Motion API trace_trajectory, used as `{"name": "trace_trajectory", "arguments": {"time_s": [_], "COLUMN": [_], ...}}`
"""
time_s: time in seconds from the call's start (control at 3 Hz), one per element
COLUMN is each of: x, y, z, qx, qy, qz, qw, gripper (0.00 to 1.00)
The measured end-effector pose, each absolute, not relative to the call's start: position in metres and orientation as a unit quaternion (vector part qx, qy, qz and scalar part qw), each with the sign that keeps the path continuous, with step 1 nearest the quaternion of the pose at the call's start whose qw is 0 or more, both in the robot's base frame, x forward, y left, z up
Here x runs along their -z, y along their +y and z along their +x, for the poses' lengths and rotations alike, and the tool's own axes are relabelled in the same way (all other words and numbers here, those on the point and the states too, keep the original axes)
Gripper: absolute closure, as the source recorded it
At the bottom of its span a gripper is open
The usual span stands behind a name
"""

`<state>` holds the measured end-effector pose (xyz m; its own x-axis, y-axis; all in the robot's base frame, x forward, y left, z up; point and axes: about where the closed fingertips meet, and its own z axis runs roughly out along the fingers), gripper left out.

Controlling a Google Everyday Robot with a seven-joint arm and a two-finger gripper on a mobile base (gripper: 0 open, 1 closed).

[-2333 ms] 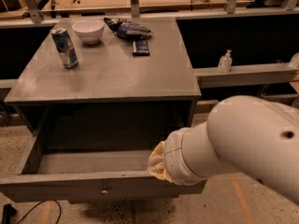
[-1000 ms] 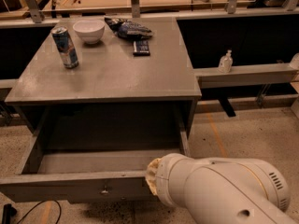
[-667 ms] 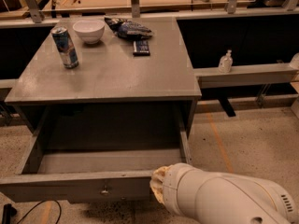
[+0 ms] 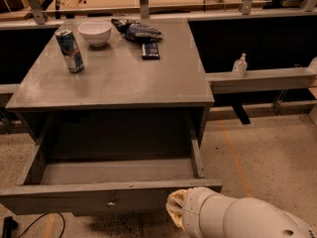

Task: Close top drawer

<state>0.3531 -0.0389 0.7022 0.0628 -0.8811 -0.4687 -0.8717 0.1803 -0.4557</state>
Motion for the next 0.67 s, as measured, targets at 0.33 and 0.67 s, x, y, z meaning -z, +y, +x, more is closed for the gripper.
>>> {"name": "trace_trajectory", "arguments": {"time_s": [0.33, 0.67], "x": [-0.678, -0.661], "y": [-0.046, -0.053], "z": [0.353, 0.363], "qx": [0.011, 0.039], "qy": [0.683, 0.679], "qz": [-0.639, -0.637], "qw": [0.354, 0.363], "gripper": [1.0, 1.0]}}
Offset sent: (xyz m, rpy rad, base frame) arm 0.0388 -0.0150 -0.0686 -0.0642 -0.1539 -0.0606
